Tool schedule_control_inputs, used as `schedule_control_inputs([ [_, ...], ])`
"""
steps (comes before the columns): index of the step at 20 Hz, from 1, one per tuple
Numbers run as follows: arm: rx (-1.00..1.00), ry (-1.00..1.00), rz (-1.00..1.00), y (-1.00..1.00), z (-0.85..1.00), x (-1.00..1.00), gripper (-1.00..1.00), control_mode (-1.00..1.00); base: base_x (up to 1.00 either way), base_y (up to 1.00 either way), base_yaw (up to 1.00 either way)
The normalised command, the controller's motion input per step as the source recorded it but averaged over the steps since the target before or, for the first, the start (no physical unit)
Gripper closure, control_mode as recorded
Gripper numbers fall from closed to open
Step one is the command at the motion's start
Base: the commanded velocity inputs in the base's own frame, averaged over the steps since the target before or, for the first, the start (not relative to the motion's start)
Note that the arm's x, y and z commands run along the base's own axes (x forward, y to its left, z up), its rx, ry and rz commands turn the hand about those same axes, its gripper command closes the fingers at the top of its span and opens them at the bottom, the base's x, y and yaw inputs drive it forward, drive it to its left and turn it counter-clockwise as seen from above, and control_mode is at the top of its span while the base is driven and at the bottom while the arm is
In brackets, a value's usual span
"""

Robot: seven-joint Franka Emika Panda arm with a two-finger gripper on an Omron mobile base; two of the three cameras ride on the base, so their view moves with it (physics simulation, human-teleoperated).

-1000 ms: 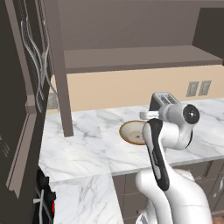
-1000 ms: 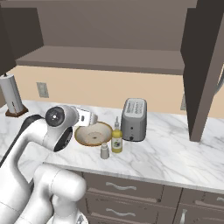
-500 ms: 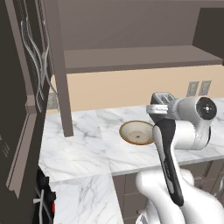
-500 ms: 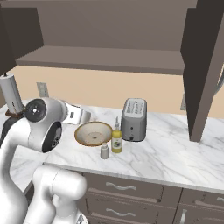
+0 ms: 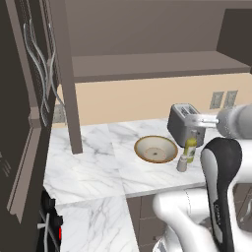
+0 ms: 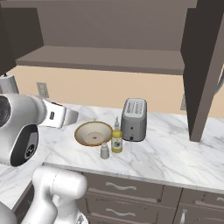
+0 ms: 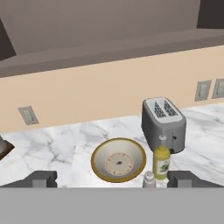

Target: Retrieve the bottle and the shaker from the cabinet and place them next to the mixing bowl on the counter. Then add garlic from the fridge to the mixing bowl.

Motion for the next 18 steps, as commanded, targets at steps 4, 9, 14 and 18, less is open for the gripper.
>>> schedule_control_inputs([
  [4,0.0,0.0,0.0,0.0,0.08,-0.77,-1.0,-1.0,0.0,0.0,0.0],
  [9,0.0,0.0,0.0,0.0,0.0,-0.11,-1.0,-1.0,0.0,0.0,0.0],
  [14,0.0,0.0,0.0,0.0,0.0,0.0,-1.0,-1.0,0.0,0.0,0.0],
  [18,0.0,0.0,0.0,0.0,0.0,0.0,-1.0,1.0,-0.29,0.0,-0.01],
])
